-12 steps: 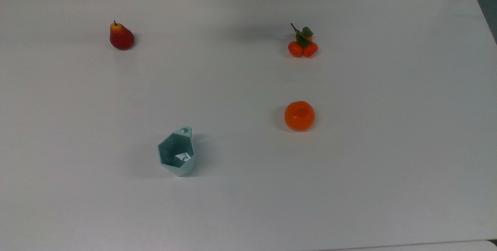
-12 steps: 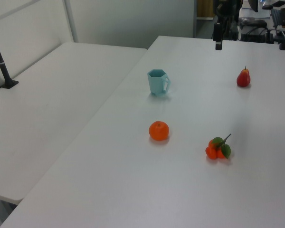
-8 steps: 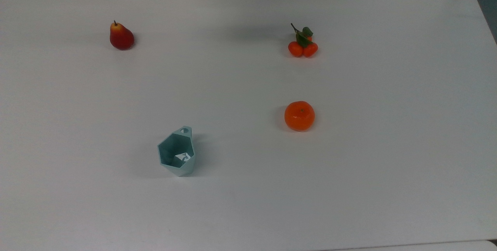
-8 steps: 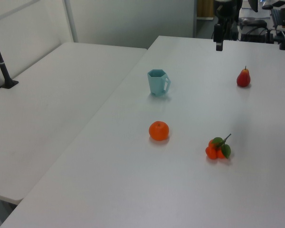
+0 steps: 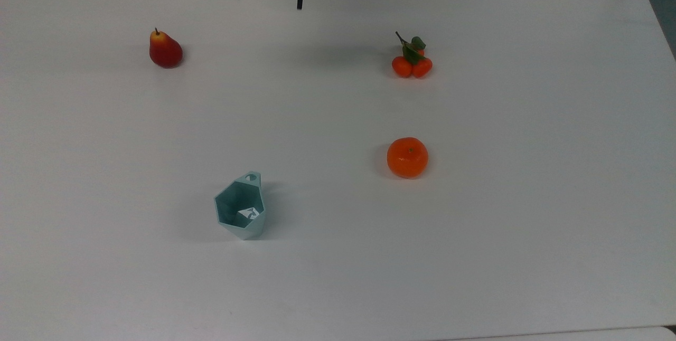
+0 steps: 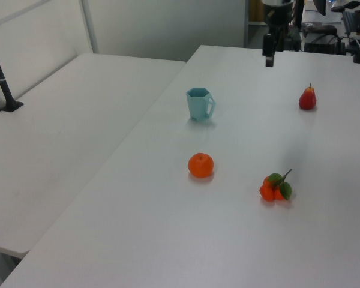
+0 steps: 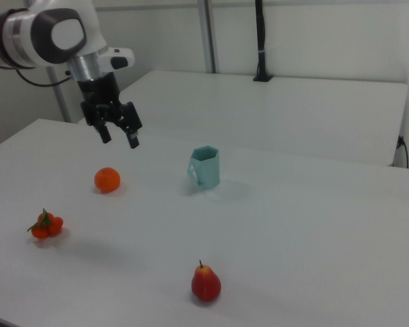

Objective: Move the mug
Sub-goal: 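Lower the open gripper down over the teal mug's rim, then close the gripper on the teal mug's rim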

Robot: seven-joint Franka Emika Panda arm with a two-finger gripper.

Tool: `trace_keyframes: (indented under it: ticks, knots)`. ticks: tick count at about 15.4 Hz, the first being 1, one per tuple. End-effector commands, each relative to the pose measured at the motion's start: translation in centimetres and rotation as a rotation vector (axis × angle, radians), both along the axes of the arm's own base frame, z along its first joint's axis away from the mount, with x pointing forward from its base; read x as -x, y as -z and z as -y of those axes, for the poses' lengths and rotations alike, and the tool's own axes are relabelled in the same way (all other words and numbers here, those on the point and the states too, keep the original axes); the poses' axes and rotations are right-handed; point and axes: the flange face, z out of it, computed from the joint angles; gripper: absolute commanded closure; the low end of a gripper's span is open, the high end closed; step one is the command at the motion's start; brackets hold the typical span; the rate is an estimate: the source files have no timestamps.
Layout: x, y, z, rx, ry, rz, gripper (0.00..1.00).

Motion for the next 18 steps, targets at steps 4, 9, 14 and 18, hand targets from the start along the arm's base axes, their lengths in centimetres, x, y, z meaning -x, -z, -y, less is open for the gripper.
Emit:
trace_keyframes:
  ticks: [4, 9, 14, 18]
  knots:
    - [-6.8, 5.8, 2.0, -0.048, 0.057, 0.142, 0.0]
    - [-11.4, 13.5, 3.4, -0.04, 0.058, 0.235, 0.0]
    - [-14.3, 19.7, 3.6, -0.05, 0.041, 0.35, 0.0]
    - [-14.7, 21.9, 3.3, -0.052, 0.034, 0.364, 0.2]
